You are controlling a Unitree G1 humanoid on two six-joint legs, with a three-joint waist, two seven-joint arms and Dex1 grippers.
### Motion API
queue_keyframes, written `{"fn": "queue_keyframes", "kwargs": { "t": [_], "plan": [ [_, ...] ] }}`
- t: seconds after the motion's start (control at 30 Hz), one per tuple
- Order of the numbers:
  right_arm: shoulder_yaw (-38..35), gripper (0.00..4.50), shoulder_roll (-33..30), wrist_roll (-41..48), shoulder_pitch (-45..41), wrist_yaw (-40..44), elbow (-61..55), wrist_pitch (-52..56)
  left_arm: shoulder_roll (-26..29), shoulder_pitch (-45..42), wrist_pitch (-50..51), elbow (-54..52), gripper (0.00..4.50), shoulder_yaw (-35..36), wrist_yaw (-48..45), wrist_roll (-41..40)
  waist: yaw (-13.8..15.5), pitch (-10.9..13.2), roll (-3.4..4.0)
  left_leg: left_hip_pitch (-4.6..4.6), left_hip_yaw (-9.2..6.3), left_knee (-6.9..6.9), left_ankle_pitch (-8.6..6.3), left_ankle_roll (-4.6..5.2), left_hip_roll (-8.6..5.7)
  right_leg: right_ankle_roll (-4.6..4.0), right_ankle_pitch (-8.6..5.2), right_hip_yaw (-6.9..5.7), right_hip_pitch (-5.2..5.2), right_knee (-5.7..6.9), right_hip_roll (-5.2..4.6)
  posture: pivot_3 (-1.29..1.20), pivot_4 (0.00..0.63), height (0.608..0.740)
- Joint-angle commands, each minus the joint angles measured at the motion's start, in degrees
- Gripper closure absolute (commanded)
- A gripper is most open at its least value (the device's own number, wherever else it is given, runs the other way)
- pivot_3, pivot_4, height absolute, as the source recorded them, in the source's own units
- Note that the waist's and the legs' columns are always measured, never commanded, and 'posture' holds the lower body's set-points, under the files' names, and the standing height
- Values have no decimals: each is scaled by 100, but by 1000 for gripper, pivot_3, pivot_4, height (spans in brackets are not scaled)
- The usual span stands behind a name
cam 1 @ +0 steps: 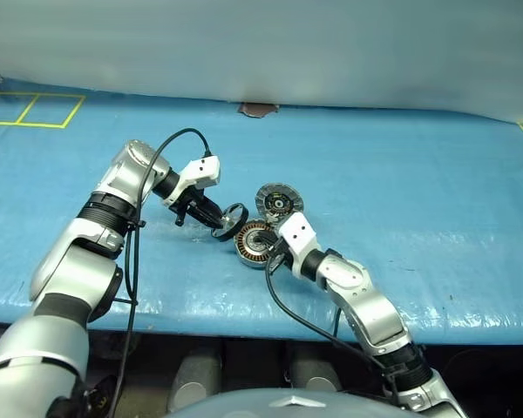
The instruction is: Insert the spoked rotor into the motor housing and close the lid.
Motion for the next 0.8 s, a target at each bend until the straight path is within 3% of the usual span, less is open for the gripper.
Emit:
{"fn": "queue_keyframes", "kwargs": {
  "t": [0.03,0.33,0.8],
  "plan": [
    [85,4469,68,-37,118,-44,174,-17,8,-96,19,-112,3578,129,-17,0,-3,0,0,1,0,0,0,0,0,0,0,0,1,0,0,0,150,740],
    [-67,4469,-198,-19,162,-31,-882,120,-36,-144,18,-134,3578,82,-110,-33,5,1,0,-3,0,0,0,0,-1,0,0,1,-1,-1,0,0,150,740],
    [-328,4469,-1000,200,1106,164,-2153,516,-280,-533,-292,219,3578,-48,-115,-115,32,2,-1,-7,1,-3,0,0,0,-1,-1,-1,-3,-4,-2,0,150,740]
  ]
}}
